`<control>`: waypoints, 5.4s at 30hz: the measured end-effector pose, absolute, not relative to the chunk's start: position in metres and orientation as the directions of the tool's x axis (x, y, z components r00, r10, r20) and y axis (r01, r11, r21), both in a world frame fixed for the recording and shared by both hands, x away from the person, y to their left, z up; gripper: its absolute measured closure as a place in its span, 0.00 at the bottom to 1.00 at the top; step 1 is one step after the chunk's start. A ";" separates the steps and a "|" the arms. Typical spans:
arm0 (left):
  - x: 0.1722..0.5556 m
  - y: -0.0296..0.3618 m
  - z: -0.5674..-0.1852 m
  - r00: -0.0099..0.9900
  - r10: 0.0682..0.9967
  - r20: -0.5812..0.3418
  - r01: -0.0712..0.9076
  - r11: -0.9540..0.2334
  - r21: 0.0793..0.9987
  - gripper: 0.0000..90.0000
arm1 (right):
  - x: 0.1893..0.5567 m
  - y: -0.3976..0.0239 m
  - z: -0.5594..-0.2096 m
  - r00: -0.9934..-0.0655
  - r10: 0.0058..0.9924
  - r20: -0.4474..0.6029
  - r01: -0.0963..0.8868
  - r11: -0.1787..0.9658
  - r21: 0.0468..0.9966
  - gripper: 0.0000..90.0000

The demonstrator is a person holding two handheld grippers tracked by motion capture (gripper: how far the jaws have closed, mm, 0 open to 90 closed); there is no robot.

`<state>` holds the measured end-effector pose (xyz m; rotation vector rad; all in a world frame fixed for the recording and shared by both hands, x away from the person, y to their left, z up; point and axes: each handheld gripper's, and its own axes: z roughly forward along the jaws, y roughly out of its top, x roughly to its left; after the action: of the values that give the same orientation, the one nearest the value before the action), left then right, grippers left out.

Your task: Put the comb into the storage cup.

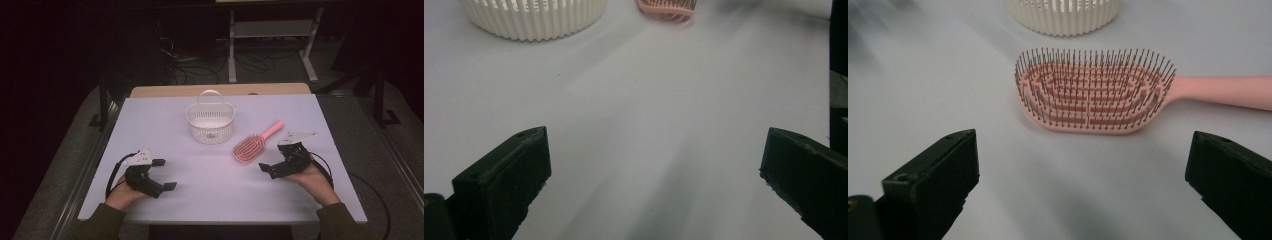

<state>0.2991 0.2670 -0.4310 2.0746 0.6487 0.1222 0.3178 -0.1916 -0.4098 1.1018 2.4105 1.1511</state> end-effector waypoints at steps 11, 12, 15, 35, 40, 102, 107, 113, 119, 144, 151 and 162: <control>0.298 0.266 -0.431 0.859 0.485 -0.164 0.398 -0.433 0.809 0.00 | 0.327 -0.192 -0.406 -0.683 0.725 0.090 0.528 0.405 0.747 0.01; 0.298 0.266 -0.431 0.860 0.484 -0.164 0.398 -0.433 0.809 0.00 | 0.328 -0.192 -0.406 -0.682 0.725 0.092 0.531 0.404 0.745 0.01; 0.298 0.266 -0.431 0.860 0.484 -0.162 0.398 -0.435 0.808 0.00 | 0.330 -0.192 -0.405 -0.681 0.726 0.097 0.533 0.400 0.746 0.01; 0.298 0.267 -0.431 0.860 0.484 -0.161 0.395 -0.431 0.811 0.00 | 0.347 -0.194 -0.394 -0.656 0.748 0.099 0.558 0.393 0.731 0.04; 0.298 0.268 -0.431 0.861 0.483 -0.162 0.393 -0.429 0.813 0.00 | 0.352 -0.194 -0.391 -0.642 0.762 0.084 0.556 0.388 0.735 0.06; 0.298 0.267 -0.432 0.863 0.479 -0.163 0.392 -0.430 0.813 0.00 | 0.434 -0.203 -0.391 -0.530 0.847 0.044 0.647 0.370 0.667 0.99; 0.298 0.266 -0.432 0.864 0.477 -0.161 0.391 -0.434 0.812 0.00 | 0.441 -0.202 -0.394 -0.522 0.852 0.029 0.651 0.377 0.658 0.99; 0.298 0.266 -0.432 0.864 0.477 -0.162 0.391 -0.434 0.811 0.00 | 0.450 -0.200 -0.396 -0.511 0.859 0.017 0.657 0.378 0.652 0.99; 0.298 0.266 -0.433 0.864 0.477 -0.162 0.392 -0.435 0.810 0.00 | 0.459 -0.200 -0.404 -0.494 0.869 0.023 0.678 0.368 0.636 0.99; 0.298 0.266 -0.433 0.863 0.477 -0.165 0.395 -0.435 0.809 0.00 | 0.490 -0.205 -0.413 -0.452 0.892 -0.027 0.712 0.379 0.591 0.99; 0.298 0.267 -0.433 0.863 0.477 -0.168 0.396 -0.432 0.810 0.00 | 0.492 -0.211 -0.418 -0.434 0.900 -0.030 0.732 0.372 0.570 0.99; 0.298 0.266 -0.433 0.863 0.476 -0.167 0.396 -0.434 0.810 0.00 | 0.490 -0.213 -0.423 -0.443 0.895 -0.062 0.741 0.404 0.536 0.99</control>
<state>0.2981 0.2664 -0.4332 2.0761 0.6328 0.1053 0.4903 -0.2128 -0.4230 1.4152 2.3261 0.6297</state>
